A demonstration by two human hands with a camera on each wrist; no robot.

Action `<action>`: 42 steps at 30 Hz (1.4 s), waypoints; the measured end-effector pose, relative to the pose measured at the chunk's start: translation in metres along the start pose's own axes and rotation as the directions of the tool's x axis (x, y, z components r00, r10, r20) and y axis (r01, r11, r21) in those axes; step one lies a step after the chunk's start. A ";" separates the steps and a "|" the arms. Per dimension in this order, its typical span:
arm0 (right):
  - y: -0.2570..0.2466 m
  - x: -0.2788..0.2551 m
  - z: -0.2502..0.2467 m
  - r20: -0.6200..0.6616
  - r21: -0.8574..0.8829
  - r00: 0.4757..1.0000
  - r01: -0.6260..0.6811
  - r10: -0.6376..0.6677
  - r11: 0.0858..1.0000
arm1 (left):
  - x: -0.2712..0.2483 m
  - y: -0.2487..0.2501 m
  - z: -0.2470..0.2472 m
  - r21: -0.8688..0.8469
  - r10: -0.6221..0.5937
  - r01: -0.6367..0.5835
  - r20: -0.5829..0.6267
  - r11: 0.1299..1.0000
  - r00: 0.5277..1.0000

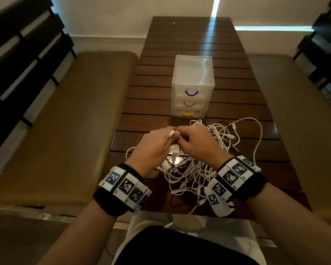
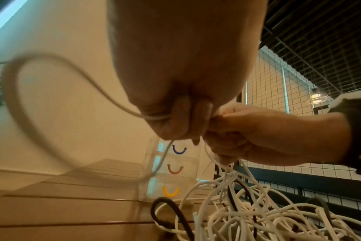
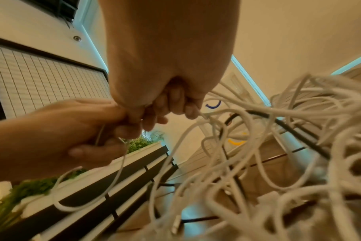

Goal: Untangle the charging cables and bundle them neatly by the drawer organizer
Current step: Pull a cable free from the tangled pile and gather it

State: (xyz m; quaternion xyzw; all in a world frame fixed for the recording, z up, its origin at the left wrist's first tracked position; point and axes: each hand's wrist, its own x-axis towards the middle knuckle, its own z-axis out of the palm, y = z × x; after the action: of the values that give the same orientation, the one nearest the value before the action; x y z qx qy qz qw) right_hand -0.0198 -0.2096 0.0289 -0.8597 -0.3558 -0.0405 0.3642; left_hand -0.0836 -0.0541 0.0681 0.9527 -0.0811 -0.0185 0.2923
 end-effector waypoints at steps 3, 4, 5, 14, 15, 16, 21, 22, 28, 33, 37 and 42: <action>0.009 -0.005 0.004 0.076 -0.083 0.997 -0.001 0.007 0.997 | 0.000 -0.007 0.003 0.001 0.008 -0.008 0.028 1.000 1.000; 0.011 -0.005 0.006 0.111 -0.102 0.994 0.015 -0.003 0.995 | -0.001 -0.009 0.002 -0.010 0.013 -0.013 0.021 1.000 1.000; 0.013 -0.006 0.009 0.142 -0.121 0.990 0.033 -0.016 0.992 | -0.001 -0.011 0.000 -0.014 0.017 -0.017 0.007 1.000 1.000; 0.017 0.053 -0.015 0.267 -0.297 0.964 0.083 -0.001 0.951 | 0.026 -0.024 -0.023 0.151 -0.013 0.027 -0.097 0.988 0.995; 0.014 0.066 -0.023 0.208 -0.329 0.978 0.097 -0.028 0.939 | 0.031 -0.021 -0.032 0.144 0.004 0.019 -0.161 0.989 0.987; 0.009 0.077 -0.031 0.140 -0.331 0.988 0.105 -0.062 0.938 | 0.035 -0.019 -0.042 0.138 0.030 0.002 -0.231 0.990 0.972; 0.001 0.069 -0.037 0.123 -0.122 0.991 -0.029 0.044 0.992 | 0.027 -0.021 -0.070 -0.034 -0.016 0.002 -0.430 0.999 0.903; 0.007 0.056 -0.033 0.167 -0.100 0.982 -0.073 0.089 0.992 | 0.022 -0.026 -0.072 -0.121 -0.075 0.020 -0.472 0.992 0.878; 0.035 0.011 -0.022 0.049 -0.143 0.992 -0.107 0.115 0.984 | 0.002 -0.055 -0.055 -0.192 -0.290 0.228 -0.420 0.955 0.860; 0.019 0.006 -0.008 0.243 -0.508 0.946 -0.065 0.215 0.859 | -0.004 -0.031 -0.024 0.127 -0.112 0.142 -0.216 0.982 0.970; 0.010 0.000 -0.003 0.110 -0.345 0.990 -0.047 0.089 0.938 | 0.010 -0.002 0.004 0.148 -0.033 0.020 0.084 0.989 0.996; 0.011 -0.017 -0.010 0.223 -0.388 0.973 0.032 0.060 0.921 | 0.014 -0.004 0.024 0.212 -0.019 -0.004 0.107 0.977 0.994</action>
State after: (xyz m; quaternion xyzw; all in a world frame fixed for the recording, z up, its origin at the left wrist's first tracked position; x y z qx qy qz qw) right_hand -0.0238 -0.2309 0.0238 -0.9161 -0.3745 -0.0078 0.1429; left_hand -0.0714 -0.0663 0.0456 0.9763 -0.0950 -0.0625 0.1840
